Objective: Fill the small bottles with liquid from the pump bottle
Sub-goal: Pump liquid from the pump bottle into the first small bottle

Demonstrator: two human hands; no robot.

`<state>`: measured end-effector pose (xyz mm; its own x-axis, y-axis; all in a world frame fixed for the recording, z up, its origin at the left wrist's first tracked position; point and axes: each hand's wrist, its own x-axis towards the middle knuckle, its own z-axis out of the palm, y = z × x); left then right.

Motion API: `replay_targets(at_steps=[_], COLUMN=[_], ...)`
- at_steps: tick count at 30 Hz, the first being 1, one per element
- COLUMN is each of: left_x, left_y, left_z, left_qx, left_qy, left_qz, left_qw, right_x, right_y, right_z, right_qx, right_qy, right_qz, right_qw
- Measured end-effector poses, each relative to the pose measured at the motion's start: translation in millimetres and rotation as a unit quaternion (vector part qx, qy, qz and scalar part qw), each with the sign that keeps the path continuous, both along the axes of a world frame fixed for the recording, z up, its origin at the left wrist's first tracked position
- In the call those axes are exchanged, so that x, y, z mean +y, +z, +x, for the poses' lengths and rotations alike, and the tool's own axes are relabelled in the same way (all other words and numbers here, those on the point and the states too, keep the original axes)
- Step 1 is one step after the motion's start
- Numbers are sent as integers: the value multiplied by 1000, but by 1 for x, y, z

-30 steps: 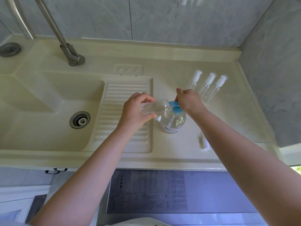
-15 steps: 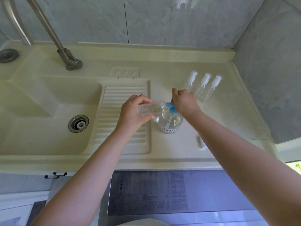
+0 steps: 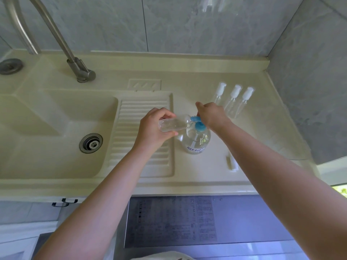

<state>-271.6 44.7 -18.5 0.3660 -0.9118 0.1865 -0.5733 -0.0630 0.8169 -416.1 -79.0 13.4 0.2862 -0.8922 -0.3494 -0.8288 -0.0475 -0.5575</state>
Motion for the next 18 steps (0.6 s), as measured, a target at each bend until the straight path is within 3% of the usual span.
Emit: replay_targets(at_steps=[6,9,15,18], left_x=[1,0,-1,0], left_y=[0,0,1,1], left_z=[-1,0,0,0], left_qx=[-6,-1,0,2], left_qy=[-2,-5,-3,-2], left_qz=[4,-1,-2,-7], left_qw=[1000,1000,1000,1000], right_x=[5,0,-9,-8], right_y=[-6,-1,8,-2], right_z=[-2,-3,-6,-3], right_qx=[-2,-51,-40,13], right_qy=[-2,-41,-26,21], right_qz=[-52,10,63,0], right_qw=[999,998,997,1000])
